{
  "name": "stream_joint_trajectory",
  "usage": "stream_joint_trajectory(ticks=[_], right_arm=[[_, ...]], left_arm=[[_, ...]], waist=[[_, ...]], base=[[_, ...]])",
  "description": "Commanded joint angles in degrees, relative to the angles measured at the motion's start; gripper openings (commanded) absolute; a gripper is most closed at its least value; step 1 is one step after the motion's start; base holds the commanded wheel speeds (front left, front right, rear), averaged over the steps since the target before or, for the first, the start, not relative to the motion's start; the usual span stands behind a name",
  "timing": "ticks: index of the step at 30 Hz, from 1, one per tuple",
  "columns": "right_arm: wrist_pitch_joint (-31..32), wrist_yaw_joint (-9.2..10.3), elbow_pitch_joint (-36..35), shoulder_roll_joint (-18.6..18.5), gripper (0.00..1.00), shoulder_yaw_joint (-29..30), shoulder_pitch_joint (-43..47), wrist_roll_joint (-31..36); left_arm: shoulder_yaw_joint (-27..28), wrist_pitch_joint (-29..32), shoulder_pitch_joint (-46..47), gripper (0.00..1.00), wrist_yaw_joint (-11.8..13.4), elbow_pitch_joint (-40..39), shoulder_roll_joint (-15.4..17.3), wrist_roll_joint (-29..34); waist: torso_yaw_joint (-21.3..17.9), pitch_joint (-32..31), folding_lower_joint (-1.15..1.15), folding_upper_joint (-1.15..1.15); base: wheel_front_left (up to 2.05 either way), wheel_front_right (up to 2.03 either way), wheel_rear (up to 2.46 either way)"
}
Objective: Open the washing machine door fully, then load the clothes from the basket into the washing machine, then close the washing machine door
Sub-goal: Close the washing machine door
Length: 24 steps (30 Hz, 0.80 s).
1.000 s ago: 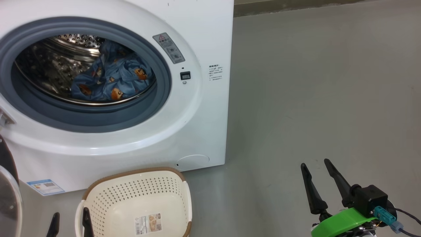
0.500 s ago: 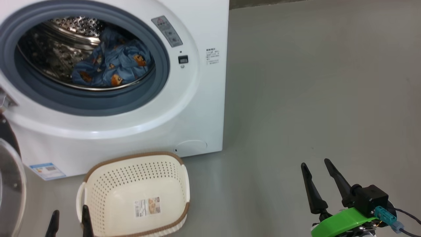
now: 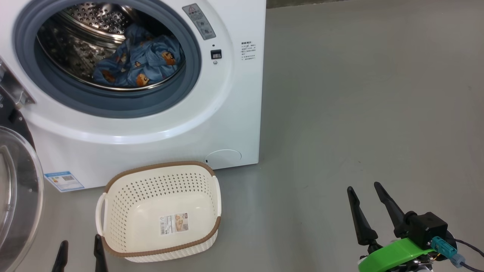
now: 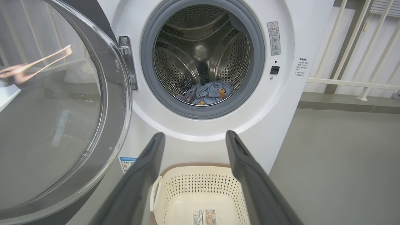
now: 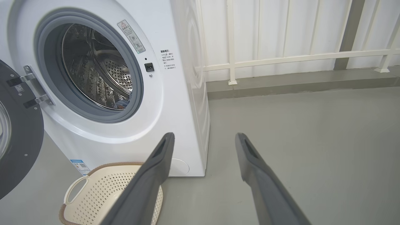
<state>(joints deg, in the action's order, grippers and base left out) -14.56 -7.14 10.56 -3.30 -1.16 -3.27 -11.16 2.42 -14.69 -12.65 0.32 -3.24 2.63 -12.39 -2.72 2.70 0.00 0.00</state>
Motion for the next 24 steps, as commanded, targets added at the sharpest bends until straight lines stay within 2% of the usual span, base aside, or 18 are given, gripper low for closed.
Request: stream_joint_trajectory(ticks=[1, 14, 24], right_arm=[[-0.44, -0.35, -1.39, 0.0, 1.0, -1.49, -0.68, -0.35], [-0.44, -0.35, -1.47, 0.01, 1.0, -1.63, -0.41, -0.21], [-0.44, -0.35, -1.4, -0.24, 1.0, -2.65, -0.17, 0.0]], left_arm=[[1.75, -0.3, 2.19, 1.0, 0.52, -1.62, 0.25, -0.16], [1.22, -0.3, 1.57, 1.0, 1.0, -1.82, 0.25, 0.01], [1.42, -0.3, 1.13, 1.0, 1.61, -1.63, 0.25, -1.01]], waist=[[0.05, -0.07, 0.0, 0.0], [0.99, -0.21, 0.0, 0.0], [5.5, -0.74, 0.0, 0.0]], base=[[0.0, 0.0, 0.0], [0.0, 0.0, 0.0], [0.0, 0.0, 0.0]])
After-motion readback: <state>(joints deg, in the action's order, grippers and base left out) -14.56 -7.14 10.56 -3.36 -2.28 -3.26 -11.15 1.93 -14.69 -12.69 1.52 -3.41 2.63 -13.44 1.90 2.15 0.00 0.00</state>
